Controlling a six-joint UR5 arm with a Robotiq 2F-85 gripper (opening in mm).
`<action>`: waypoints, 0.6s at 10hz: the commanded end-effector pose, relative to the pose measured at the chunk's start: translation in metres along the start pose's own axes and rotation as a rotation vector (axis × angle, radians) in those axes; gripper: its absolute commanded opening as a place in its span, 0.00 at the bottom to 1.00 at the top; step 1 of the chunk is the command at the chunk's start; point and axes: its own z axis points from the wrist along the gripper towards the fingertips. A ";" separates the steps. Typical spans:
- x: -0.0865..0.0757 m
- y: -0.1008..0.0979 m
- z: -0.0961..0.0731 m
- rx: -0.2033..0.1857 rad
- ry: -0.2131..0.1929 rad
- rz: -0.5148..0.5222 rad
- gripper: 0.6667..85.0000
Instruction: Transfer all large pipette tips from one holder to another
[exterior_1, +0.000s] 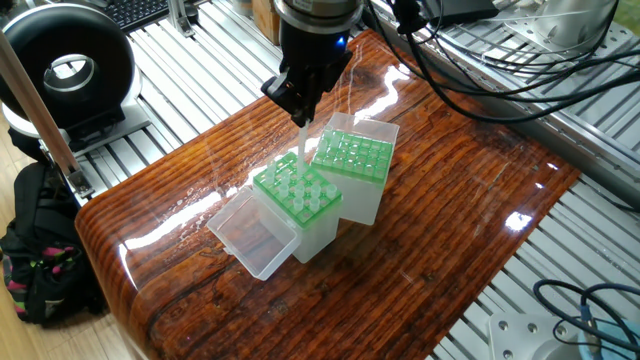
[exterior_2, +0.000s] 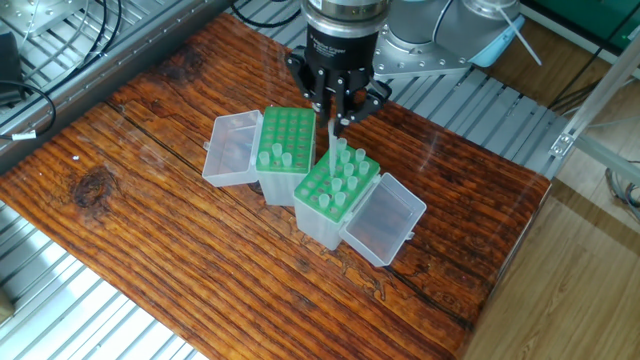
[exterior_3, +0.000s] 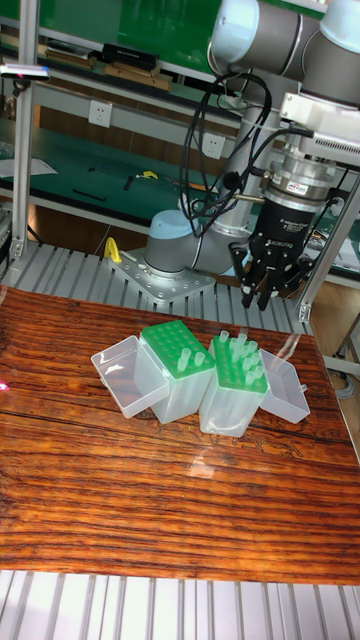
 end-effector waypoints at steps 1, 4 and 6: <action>-0.003 -0.002 0.001 -0.002 -0.003 -0.017 0.32; -0.008 -0.035 0.006 0.031 0.010 -0.071 0.30; -0.014 -0.056 0.025 0.037 -0.008 -0.103 0.29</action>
